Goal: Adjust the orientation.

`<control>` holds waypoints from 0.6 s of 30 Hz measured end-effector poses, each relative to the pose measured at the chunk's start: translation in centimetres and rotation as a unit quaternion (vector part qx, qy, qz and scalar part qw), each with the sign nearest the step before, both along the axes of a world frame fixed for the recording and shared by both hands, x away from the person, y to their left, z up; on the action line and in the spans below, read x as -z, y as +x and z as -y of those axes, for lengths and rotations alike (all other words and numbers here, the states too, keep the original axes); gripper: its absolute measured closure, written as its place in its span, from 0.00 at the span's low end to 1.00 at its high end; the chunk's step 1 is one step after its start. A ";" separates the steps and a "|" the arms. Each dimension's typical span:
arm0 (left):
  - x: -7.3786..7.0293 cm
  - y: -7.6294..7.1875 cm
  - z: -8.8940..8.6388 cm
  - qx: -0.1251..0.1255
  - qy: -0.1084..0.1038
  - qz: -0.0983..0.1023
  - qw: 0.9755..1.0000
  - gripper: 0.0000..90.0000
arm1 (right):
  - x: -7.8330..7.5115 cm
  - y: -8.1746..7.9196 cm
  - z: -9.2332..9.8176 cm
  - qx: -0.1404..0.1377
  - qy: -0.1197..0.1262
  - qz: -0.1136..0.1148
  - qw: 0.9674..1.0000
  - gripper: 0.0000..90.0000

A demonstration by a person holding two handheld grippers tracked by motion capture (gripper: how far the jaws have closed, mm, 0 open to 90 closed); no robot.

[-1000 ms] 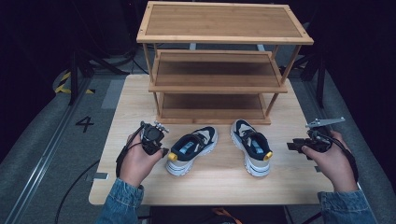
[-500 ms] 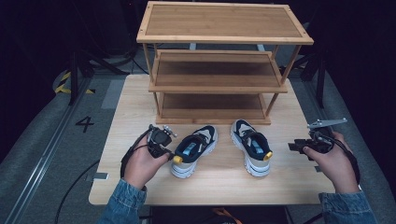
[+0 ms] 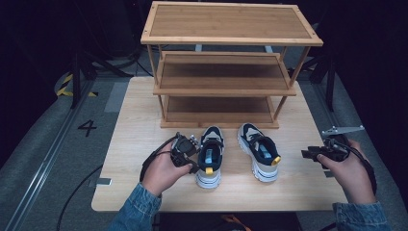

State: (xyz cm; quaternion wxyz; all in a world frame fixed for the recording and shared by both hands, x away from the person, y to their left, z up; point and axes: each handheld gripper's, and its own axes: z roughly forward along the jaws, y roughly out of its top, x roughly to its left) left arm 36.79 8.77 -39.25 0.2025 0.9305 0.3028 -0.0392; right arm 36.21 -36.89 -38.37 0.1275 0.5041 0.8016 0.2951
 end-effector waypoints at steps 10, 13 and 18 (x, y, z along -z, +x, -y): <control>-0.1 0.0 1.4 0.028 -0.001 0.003 1.000 0.78 | 0.2 -0.7 0.6 0.008 0.000 -0.004 1.000 0.69; -1.0 -0.4 1.1 0.023 -0.007 0.019 1.000 0.70 | 0.2 -0.6 0.5 0.005 0.002 -0.002 1.000 0.69; -2.8 -1.4 1.6 0.035 -0.016 0.066 0.997 0.50 | 0.3 -0.6 0.5 0.003 0.000 -0.003 1.000 0.69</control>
